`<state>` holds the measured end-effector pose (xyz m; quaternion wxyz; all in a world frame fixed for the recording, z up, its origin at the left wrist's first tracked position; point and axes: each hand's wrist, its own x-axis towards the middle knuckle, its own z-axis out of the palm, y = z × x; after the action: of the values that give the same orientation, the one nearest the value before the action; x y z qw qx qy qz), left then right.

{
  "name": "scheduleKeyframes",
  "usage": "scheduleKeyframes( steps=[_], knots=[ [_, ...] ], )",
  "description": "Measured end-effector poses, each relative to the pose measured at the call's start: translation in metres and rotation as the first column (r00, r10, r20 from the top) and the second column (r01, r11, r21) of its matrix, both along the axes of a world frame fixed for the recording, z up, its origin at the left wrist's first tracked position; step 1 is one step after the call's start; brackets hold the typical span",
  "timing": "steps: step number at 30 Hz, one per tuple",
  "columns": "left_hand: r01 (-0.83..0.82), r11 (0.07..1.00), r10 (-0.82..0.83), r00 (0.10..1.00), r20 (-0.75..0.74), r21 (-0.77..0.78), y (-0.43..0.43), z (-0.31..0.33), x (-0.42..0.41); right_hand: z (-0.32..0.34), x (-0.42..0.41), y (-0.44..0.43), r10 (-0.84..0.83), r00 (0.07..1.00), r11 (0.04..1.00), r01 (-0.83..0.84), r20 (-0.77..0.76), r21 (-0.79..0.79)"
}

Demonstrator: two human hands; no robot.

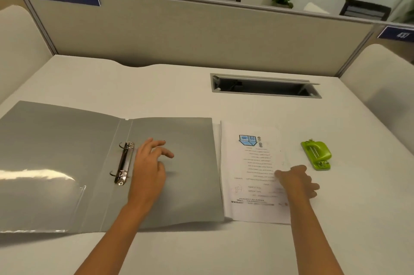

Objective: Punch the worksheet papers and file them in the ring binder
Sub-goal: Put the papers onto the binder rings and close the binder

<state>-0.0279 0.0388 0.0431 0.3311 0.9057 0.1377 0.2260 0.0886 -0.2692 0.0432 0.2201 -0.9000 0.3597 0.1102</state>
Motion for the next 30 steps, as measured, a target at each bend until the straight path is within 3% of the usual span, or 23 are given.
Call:
scheduleKeyframes(
  steps=[7, 9, 11, 14, 16, 19, 23, 25, 27, 30],
  knots=[
    [0.098, 0.994, -0.097, 0.995, 0.029, -0.043, -0.013, 0.012, 0.010, 0.023, 0.003, -0.003, 0.016, 0.996, 0.994, -0.026, 0.091, 0.105],
    [0.116, 0.992, -0.114, 0.993, 0.044, -0.057, -0.016, 0.018, 0.013, 0.037, 0.001, 0.002, 0.054, 0.984, 0.998, -0.060, 0.170, 0.030],
    [0.140, 0.975, -0.136, 0.990, 0.036, -0.173, -0.020, 0.028, 0.017, 0.053, -0.002, 0.010, 0.138, 0.944, 0.989, -0.117, 0.298, -0.086],
    [0.238, 0.860, -0.250, 0.968, 0.033, -0.452, -0.031, 0.054, 0.026, 0.084, -0.007, 0.025, 0.354, 0.816, 0.919, -0.212, 0.457, -0.334],
    [0.337, 0.819, -0.333, 0.938, 0.092, -0.465, -0.040, 0.076, 0.033, 0.106, -0.009, 0.042, 0.433, 0.749, 0.878, -0.224, 0.502, -0.422],
    [0.475, 0.828, -0.438, 0.880, 0.185, -0.297, -0.055, 0.111, 0.043, 0.136, -0.015, 0.067, 0.488, 0.688, 0.855, -0.254, 0.537, -0.453],
    [0.595, 0.801, -0.595, 0.776, 0.210, 0.070, -0.063, 0.147, 0.058, 0.163, -0.023, 0.087, 0.706, 0.451, 0.699, -0.318, 0.546, -0.641],
    [0.498, 0.786, -0.584, 0.792, 0.178, 0.367, -0.062, 0.158, 0.068, 0.174, -0.028, 0.095, 0.768, 0.346, 0.637, -0.320, 0.539, -0.702],
    [0.337, 0.753, -0.506, 0.846, 0.170, 0.565, -0.061, 0.166, 0.073, 0.184, -0.034, 0.105, 0.808, 0.279, 0.588, -0.349, 0.519, -0.729],
    [0.208, 0.770, -0.359, 0.923, 0.140, 0.603, -0.056, 0.171, 0.070, 0.188, -0.040, 0.116, 0.862, 0.168, 0.502, -0.409, 0.478, -0.762]
  ],
)
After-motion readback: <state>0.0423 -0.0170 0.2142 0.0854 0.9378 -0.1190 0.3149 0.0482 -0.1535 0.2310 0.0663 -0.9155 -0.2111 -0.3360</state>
